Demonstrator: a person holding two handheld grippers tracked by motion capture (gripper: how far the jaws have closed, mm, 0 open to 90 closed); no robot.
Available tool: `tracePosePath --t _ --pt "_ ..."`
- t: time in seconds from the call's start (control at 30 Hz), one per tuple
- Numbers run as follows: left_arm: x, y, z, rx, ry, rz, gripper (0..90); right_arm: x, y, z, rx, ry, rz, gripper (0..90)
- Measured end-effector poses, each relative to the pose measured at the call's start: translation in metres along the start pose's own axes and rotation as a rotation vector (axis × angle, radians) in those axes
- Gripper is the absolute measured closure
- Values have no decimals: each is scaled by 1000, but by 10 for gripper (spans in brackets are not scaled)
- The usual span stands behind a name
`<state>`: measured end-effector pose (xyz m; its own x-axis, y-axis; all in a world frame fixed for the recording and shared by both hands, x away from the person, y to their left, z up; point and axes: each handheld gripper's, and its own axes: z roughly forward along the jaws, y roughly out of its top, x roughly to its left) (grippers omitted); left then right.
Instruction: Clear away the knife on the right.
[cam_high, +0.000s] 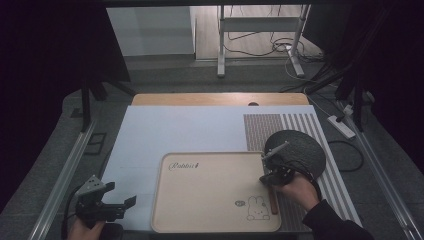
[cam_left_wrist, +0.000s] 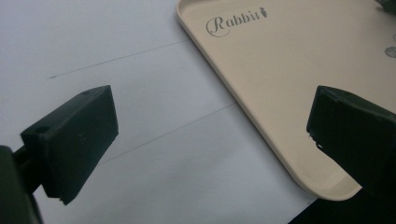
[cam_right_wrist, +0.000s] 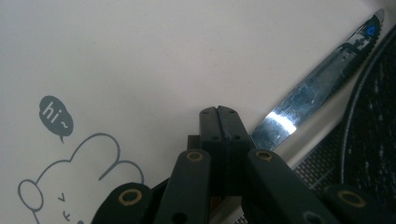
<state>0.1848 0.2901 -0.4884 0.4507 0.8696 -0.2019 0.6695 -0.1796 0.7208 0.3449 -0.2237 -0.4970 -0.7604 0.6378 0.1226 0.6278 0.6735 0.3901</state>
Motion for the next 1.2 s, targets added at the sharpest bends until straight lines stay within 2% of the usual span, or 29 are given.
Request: tracePosePath --t 0.2,0.57,0.9,1.03,1.2 --pt "0 0 0 -1 -1 0 21 4 2 -2 -23 -6 -12 847" --pt "0 0 0 -2 -3 0 21 11 7 -11 -112 -20 -51 610" --pt "1 0 0 -3 -5 -1 21 17 9 -16 -148 -47 -66 363" --pt "1 0 0 -3 -5 -2 21 18 7 -18 -158 -61 -55 260" --pt "1 0 0 -3 -5 -2 21 15 4 -20 -172 -49 -45 164"
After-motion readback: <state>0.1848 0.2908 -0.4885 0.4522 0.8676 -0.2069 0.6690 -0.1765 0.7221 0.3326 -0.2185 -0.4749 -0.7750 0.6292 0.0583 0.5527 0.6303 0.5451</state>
